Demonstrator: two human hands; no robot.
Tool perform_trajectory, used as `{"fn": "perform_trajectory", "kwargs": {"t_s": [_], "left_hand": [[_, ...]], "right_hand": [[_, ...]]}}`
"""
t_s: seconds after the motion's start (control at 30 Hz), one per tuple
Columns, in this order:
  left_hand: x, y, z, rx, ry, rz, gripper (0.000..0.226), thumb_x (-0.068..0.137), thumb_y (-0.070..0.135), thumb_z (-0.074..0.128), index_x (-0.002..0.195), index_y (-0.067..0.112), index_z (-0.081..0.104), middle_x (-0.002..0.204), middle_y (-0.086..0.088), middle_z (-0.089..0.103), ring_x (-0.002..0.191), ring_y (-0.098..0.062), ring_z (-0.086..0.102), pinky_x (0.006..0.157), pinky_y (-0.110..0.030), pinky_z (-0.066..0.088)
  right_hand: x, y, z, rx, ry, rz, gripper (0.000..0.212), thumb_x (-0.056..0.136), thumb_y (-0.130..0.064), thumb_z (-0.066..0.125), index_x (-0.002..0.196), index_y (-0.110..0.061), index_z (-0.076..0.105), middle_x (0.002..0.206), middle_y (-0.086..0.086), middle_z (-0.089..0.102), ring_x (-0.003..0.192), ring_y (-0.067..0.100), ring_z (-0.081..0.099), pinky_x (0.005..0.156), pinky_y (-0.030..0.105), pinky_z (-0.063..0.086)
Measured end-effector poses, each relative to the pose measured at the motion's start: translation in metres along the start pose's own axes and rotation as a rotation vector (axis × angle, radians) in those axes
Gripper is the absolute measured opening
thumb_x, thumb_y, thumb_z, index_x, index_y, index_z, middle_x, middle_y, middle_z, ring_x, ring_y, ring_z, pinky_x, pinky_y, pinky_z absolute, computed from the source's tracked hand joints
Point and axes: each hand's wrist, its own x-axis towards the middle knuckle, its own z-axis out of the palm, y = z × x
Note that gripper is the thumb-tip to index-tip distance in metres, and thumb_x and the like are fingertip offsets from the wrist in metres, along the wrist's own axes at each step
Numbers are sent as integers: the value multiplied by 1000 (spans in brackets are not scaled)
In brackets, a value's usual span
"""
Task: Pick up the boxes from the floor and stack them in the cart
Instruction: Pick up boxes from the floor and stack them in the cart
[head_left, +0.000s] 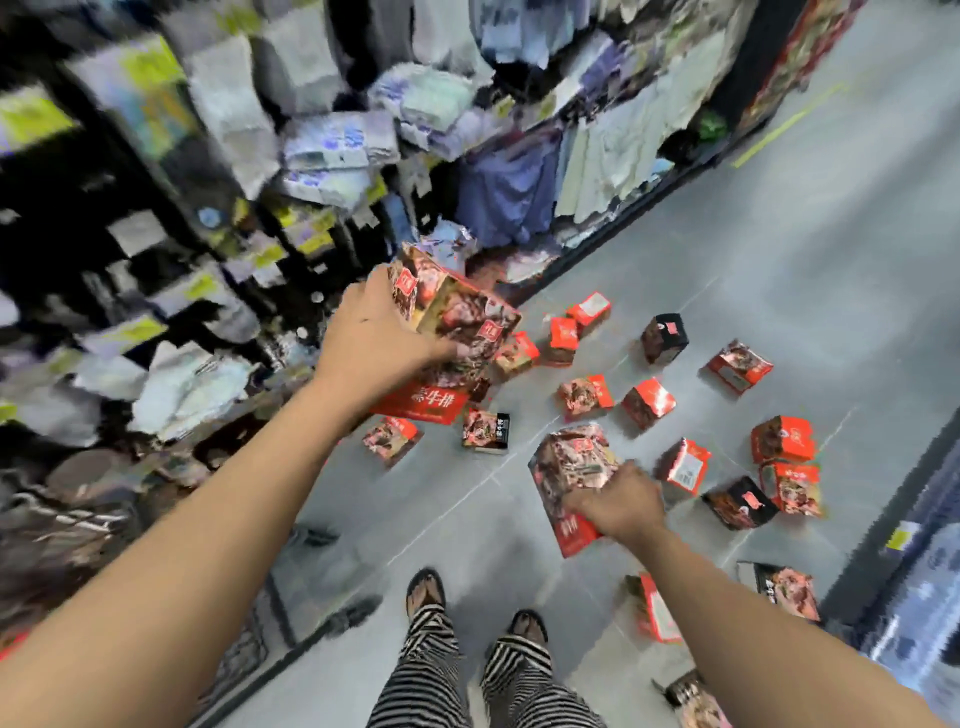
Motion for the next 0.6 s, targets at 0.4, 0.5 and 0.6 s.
{"fn": "perform_trajectory", "kwargs": {"t_s": [0.4, 0.5, 0.6], "left_hand": [[-150, -214, -139, -38, 216, -529, 108, 49, 60, 84, 135, 13, 40, 127, -15, 54, 117, -33, 50, 94, -38, 42], [-198, -276, -159, -113, 282, -688, 105, 47, 58, 87, 130, 11, 44, 124, -17, 56, 115, -33, 52, 92, -35, 43], [-242, -333, -172, -188, 333, -842, 109, 43, 60, 85, 130, 9, 44, 124, -19, 57, 115, -34, 53, 93, -38, 46]], "right_hand": [[-99, -197, 57, -386, -220, -517, 91, 42, -70, 73, 115, -17, 59, 112, 8, 66, 106, 28, 59, 89, 29, 48], [-136, -249, 88, -517, -270, -663, 81, 54, -67, 76, 114, -14, 59, 116, 12, 64, 109, 29, 58, 90, 30, 46], [-175, -297, 125, -644, -284, -769, 78, 59, -68, 74, 105, -10, 49, 120, 14, 60, 113, 30, 55, 93, 32, 45]]}}
